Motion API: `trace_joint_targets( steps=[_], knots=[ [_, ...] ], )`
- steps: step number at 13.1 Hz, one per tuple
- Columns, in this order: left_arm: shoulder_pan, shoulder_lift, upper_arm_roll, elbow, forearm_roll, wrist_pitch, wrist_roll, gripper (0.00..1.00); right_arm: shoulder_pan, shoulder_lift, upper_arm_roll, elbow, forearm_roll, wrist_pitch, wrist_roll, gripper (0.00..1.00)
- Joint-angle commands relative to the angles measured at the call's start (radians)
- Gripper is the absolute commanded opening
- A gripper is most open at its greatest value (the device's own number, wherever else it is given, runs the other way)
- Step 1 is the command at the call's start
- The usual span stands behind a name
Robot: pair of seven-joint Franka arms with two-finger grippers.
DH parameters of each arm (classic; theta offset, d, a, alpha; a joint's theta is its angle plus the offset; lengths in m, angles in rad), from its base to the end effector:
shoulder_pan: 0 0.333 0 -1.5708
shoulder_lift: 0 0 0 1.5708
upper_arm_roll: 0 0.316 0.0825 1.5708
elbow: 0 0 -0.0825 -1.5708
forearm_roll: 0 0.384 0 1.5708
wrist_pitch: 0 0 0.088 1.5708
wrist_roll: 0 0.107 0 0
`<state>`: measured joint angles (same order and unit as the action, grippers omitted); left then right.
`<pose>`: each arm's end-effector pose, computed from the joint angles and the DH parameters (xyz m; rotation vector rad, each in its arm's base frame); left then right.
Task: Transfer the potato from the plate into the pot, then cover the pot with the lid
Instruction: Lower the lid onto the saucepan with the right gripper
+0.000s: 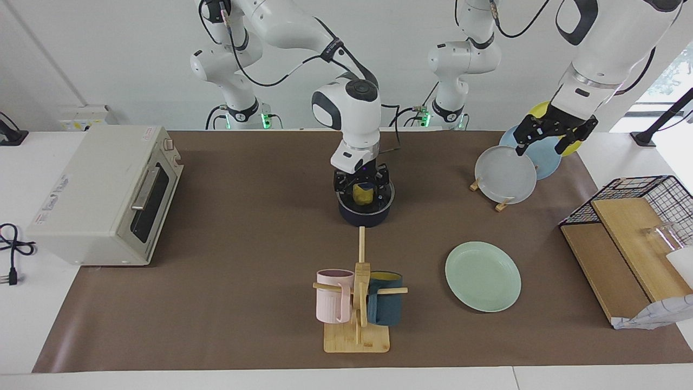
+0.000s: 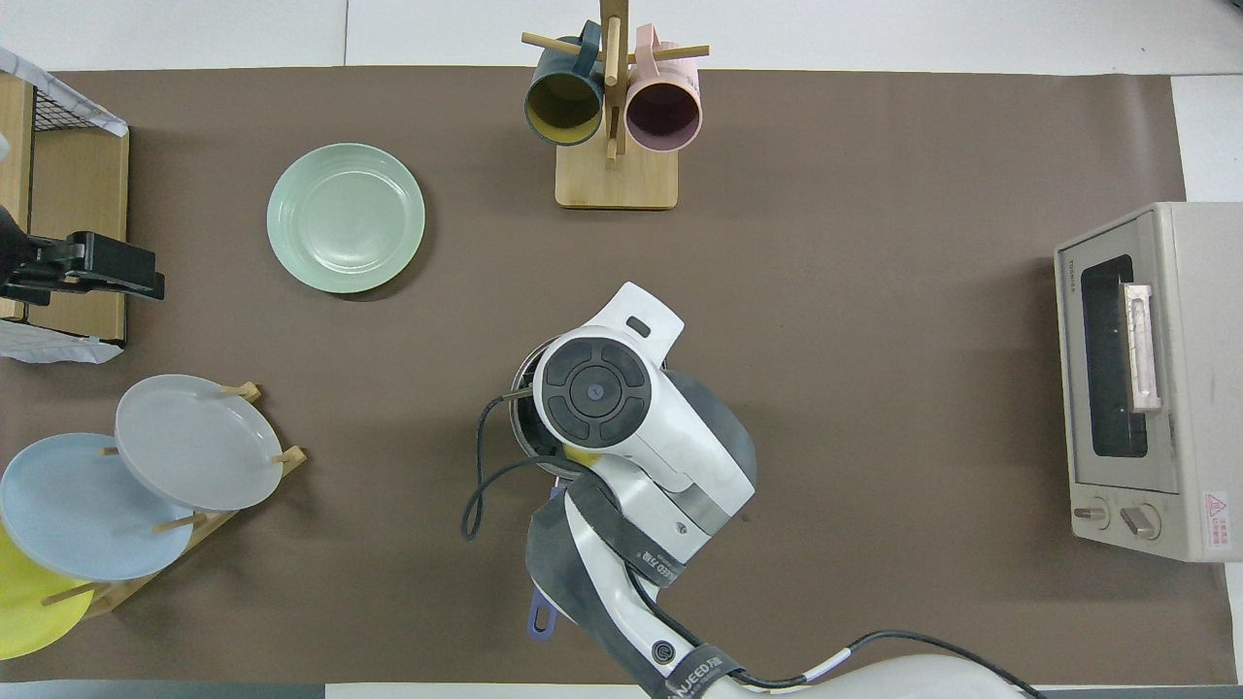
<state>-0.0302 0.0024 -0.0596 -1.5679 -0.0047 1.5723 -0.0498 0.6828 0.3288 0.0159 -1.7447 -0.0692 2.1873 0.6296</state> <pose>0.5532 -0.0503 0.6247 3.1360 -0.0627 0.0026 0.5045 0.4193 0.3965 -3.1035 -0.1627 -0.1909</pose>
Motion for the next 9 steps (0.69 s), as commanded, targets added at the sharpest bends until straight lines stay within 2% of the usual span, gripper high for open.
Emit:
trace_joint_targets(
  steps=[1,4,6,7,9],
  knots=[
    [0.016,-0.016,-0.014,-0.015,0.02,-0.008,0.001,1.0,-0.04,0.018,0.006,0.088,0.002,-0.058,-0.015,1.0],
    [0.015,-0.016,-0.014,-0.015,0.02,-0.008,0.001,1.0,-0.081,0.003,0.009,0.128,0.002,-0.124,-0.016,1.0],
    [0.015,-0.016,-0.014,-0.015,0.02,-0.009,0.001,1.0,-0.101,-0.004,0.001,0.215,0.0,-0.235,-0.018,1.0],
    [0.015,-0.016,-0.014,-0.015,0.02,-0.006,0.001,1.0,-0.141,-0.01,-0.001,0.252,-0.003,-0.304,-0.051,1.0],
    [0.015,-0.016,-0.014,-0.015,0.02,-0.008,0.001,1.0,-0.238,-0.055,0.004,0.271,0.002,-0.403,-0.247,1.0]
  ],
)
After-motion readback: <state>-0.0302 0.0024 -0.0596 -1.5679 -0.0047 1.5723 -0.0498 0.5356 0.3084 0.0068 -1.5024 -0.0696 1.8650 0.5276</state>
